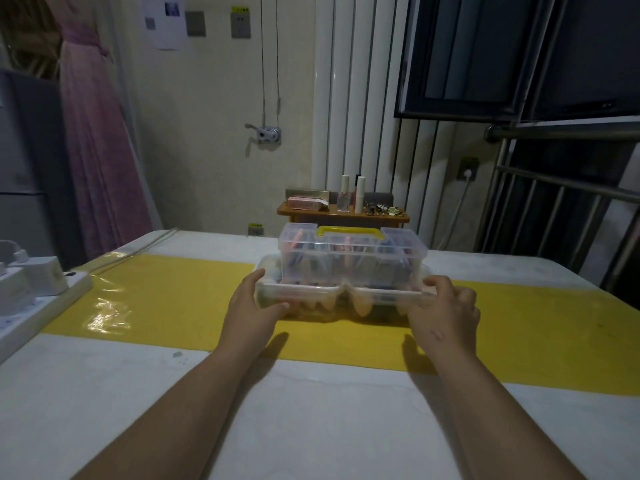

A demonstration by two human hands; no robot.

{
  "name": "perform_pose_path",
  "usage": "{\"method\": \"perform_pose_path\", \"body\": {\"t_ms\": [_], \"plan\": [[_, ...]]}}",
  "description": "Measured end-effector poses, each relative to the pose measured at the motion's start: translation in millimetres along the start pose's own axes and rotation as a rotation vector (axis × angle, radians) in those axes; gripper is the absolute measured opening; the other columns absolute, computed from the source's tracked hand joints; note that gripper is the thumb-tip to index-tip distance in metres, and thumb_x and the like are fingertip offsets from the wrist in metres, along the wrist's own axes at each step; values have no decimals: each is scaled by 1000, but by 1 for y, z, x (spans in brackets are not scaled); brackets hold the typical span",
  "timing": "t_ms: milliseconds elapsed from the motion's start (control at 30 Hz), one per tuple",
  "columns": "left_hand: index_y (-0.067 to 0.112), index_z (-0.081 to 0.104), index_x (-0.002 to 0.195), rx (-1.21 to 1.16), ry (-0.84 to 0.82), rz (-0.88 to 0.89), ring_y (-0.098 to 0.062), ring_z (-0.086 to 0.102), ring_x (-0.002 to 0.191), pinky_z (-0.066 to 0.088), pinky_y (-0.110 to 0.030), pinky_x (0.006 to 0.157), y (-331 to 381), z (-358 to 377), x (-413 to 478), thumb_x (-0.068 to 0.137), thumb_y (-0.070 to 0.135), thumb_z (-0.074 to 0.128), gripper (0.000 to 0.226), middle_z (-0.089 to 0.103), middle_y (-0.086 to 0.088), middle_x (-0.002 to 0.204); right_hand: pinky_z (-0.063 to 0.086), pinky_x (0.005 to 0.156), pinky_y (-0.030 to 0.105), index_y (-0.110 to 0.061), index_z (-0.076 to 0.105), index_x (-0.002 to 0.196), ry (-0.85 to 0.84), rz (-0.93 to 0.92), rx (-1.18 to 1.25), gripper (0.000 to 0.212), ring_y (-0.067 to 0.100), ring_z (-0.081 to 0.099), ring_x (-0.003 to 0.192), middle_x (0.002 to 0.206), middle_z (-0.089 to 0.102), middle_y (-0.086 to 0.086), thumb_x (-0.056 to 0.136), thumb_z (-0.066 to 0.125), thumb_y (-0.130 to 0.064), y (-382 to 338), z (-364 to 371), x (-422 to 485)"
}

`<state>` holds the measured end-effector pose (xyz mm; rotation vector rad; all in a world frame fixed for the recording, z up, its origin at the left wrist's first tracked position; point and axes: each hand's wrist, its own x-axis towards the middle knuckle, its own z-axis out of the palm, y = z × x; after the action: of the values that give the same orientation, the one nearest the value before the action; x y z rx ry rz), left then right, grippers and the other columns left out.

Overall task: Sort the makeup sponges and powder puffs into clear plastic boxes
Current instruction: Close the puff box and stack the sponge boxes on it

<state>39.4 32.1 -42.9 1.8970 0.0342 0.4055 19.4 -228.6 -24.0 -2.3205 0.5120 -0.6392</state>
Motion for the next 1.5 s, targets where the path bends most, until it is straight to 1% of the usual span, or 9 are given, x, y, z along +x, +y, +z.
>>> {"method": "perform_pose_path", "body": {"t_ms": [233, 367, 633, 900, 1000, 1133, 1300, 1367, 1500], "plan": [[35, 40, 146, -40, -108, -31, -11, 45, 109, 38, -26, 86, -2, 0, 3, 87, 15, 71, 69, 48, 0, 142, 43, 100, 44, -31, 47, 139, -89, 15, 106, 48, 37, 44, 124, 143, 37, 11, 94, 57, -43, 8, 9, 5], [32, 37, 148, -37, -119, -49, -13, 46, 109, 39, -28, 89, -2, 1, 4, 88, 15, 70, 71, 49, -1, 141, 52, 84, 42, -36, 50, 134, -141, 14, 211, 45, 31, 58, 104, 126, 59, 5, 93, 50, -52, 10, 17, 9], [33, 37, 146, -27, -150, -68, -19, 49, 109, 45, -34, 93, -4, -2, 6, 86, 12, 72, 73, 47, 2, 130, 45, 74, 35, -33, 49, 136, -147, 6, 268, 43, 26, 57, 94, 116, 63, 5, 95, 56, -42, 15, 18, 11], [33, 39, 144, -48, -186, -69, -19, 49, 108, 45, -32, 88, -6, -7, 7, 84, 4, 71, 73, 44, 3, 128, 43, 73, 33, -28, 46, 142, -163, -7, 270, 49, 22, 52, 90, 119, 62, 6, 95, 60, -32, 16, 15, 11], [34, 43, 142, -65, -201, -67, -16, 51, 107, 45, -29, 83, -6, -5, 7, 84, 2, 71, 72, 46, 4, 130, 44, 74, 33, -27, 45, 142, -136, 15, 273, 49, 21, 51, 90, 121, 62, 7, 96, 58, -37, 17, 13, 14], [36, 45, 141, -69, -218, -73, -17, 55, 107, 50, -34, 89, -7, 0, 8, 82, 2, 72, 73, 49, 0, 133, 45, 77, 34, -25, 48, 140, -120, 33, 297, 49, 20, 50, 91, 123, 62, 6, 95, 58, -42, 20, 6, 15], [32, 44, 140, -77, -181, -88, -26, 55, 113, 50, -34, 86, -3, 12, 8, 81, 2, 73, 72, 52, -5, 132, 45, 84, 34, -24, 49, 142, -97, 51, 294, 46, 30, 55, 112, 131, 60, 8, 98, 56, -33, 21, 2, 12], [30, 45, 140, -75, -155, -76, -25, 55, 112, 46, -30, 79, -3, 17, 8, 80, 2, 73, 72, 51, -4, 132, 47, 87, 36, -26, 50, 141, -91, 64, 276, 44, 32, 56, 113, 130, 60, 8, 98, 54, -35, 20, 2, 13], [28, 45, 140, -76, -148, -68, -23, 53, 112, 47, -31, 82, -1, 27, 7, 79, 1, 74, 73, 51, -2, 131, 49, 93, 39, -25, 48, 143, -93, 116, 267, 48, 32, 55, 117, 136, 58, 8, 98, 54, -37, 22, -3, 22]]}}
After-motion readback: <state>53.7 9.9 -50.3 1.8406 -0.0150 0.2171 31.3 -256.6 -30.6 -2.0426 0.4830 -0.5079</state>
